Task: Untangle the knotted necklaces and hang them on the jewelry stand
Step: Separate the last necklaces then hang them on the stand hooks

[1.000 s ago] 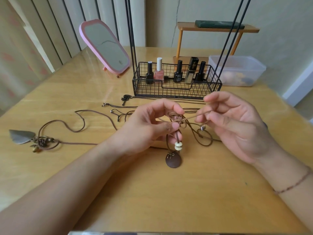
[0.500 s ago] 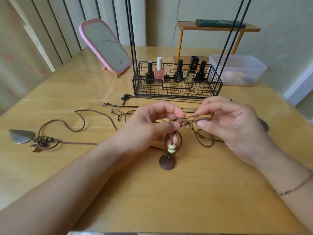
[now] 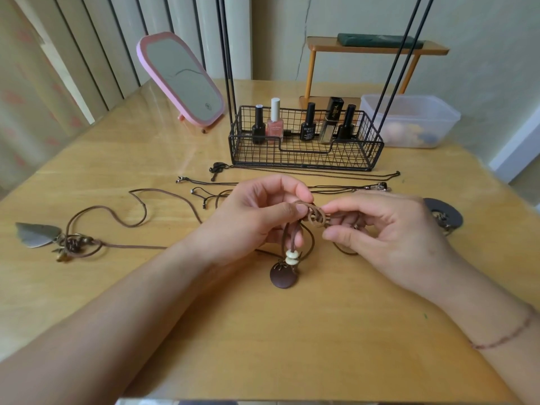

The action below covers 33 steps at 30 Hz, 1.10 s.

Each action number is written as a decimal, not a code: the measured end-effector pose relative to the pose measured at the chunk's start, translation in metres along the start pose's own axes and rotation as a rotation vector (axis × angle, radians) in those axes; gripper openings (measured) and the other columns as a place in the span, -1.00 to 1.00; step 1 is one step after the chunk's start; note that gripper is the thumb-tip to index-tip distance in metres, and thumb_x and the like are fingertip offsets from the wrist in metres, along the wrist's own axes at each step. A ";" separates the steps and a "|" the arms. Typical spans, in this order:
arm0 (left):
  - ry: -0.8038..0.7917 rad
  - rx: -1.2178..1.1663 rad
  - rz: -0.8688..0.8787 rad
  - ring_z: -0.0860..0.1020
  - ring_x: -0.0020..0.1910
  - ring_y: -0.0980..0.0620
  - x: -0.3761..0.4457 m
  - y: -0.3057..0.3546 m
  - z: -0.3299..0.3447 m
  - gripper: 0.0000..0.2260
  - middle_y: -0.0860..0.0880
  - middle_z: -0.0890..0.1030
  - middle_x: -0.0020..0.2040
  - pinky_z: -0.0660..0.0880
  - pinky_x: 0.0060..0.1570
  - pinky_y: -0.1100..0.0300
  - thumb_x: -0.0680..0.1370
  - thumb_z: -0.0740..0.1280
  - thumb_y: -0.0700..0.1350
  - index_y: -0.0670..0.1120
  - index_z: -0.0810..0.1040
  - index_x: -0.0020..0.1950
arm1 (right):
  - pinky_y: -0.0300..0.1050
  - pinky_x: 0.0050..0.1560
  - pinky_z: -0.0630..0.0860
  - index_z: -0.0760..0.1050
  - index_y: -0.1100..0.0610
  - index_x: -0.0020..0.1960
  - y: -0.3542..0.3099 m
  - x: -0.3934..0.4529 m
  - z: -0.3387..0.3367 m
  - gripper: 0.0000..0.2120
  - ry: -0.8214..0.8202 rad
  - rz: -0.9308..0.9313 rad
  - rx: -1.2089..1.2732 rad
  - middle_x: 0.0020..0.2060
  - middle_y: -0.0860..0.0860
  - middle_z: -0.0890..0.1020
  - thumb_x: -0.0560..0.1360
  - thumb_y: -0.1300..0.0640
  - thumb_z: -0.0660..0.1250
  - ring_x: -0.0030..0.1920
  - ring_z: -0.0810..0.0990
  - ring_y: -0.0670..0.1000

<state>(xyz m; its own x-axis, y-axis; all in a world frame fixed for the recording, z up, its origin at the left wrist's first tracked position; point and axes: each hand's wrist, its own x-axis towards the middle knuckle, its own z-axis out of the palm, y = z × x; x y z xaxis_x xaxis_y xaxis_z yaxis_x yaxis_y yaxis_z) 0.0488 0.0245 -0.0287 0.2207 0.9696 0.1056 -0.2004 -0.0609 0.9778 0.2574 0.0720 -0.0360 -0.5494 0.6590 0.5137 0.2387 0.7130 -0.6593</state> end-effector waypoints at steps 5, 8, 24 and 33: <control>0.003 -0.027 0.009 0.55 -0.45 0.02 0.001 0.000 -0.001 -0.91 -0.04 0.59 -0.24 0.51 -0.41 0.21 0.50 0.33 -0.28 -0.14 0.51 -0.03 | -0.10 -0.31 0.50 0.69 0.04 0.01 -0.002 0.001 -0.003 -0.84 0.090 -0.103 -0.129 -0.19 -0.06 0.69 0.42 0.10 0.51 -0.27 0.61 -0.01; 0.000 -0.019 0.021 0.56 -0.44 0.03 0.000 0.000 -0.001 -0.90 -0.06 0.58 -0.20 0.51 -0.40 0.21 0.55 0.31 -0.32 -0.14 0.50 -0.03 | -0.10 -0.30 0.47 0.70 0.07 0.02 0.001 0.001 -0.004 -0.85 0.137 -0.097 -0.190 -0.18 -0.05 0.68 0.46 0.12 0.48 -0.30 0.56 0.02; 0.003 0.075 0.068 0.60 -0.33 -0.01 -0.001 -0.001 0.005 -0.91 -0.06 0.59 -0.29 0.54 -0.27 0.15 0.50 0.38 -0.25 -0.16 0.52 -0.03 | -0.28 -0.23 0.50 0.65 -0.02 -0.04 -0.004 0.002 0.000 -0.88 0.039 0.052 0.135 -0.24 -0.18 0.65 0.50 0.17 0.41 -0.28 0.61 -0.09; 0.039 0.204 0.128 0.61 -0.36 0.03 0.000 -0.002 0.006 -0.89 -0.04 0.58 -0.29 0.50 -0.32 0.29 0.54 0.34 -0.37 -0.18 0.51 -0.03 | -0.18 -0.31 0.53 0.66 -0.05 0.01 -0.008 0.002 0.000 -0.85 -0.010 0.113 0.165 -0.26 -0.05 0.63 0.48 0.10 0.38 -0.35 0.57 -0.08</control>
<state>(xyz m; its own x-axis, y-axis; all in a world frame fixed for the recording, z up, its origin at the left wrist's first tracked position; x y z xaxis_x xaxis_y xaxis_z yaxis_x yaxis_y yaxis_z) 0.0548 0.0230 -0.0292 0.1678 0.9591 0.2281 -0.0268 -0.2269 0.9736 0.2546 0.0675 -0.0296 -0.5345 0.7298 0.4263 0.1653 0.5849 -0.7941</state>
